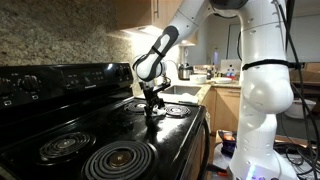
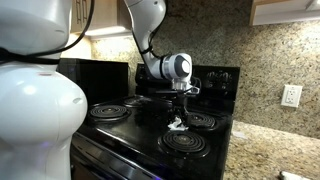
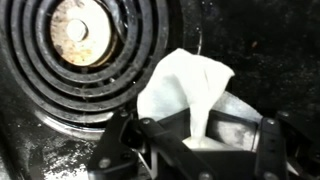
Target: Use the cloth to wipe the stove
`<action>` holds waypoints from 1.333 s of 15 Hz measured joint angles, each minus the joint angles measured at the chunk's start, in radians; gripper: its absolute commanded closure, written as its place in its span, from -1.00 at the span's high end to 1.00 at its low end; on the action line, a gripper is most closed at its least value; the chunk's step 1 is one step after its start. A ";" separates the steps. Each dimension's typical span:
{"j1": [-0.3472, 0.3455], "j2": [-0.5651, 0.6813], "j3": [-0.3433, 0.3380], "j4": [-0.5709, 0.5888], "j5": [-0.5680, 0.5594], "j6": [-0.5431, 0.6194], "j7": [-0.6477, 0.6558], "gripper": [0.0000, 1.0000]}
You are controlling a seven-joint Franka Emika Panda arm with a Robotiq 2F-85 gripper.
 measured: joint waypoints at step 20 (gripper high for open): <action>0.086 -0.066 0.179 -0.053 0.096 0.157 -0.054 -0.84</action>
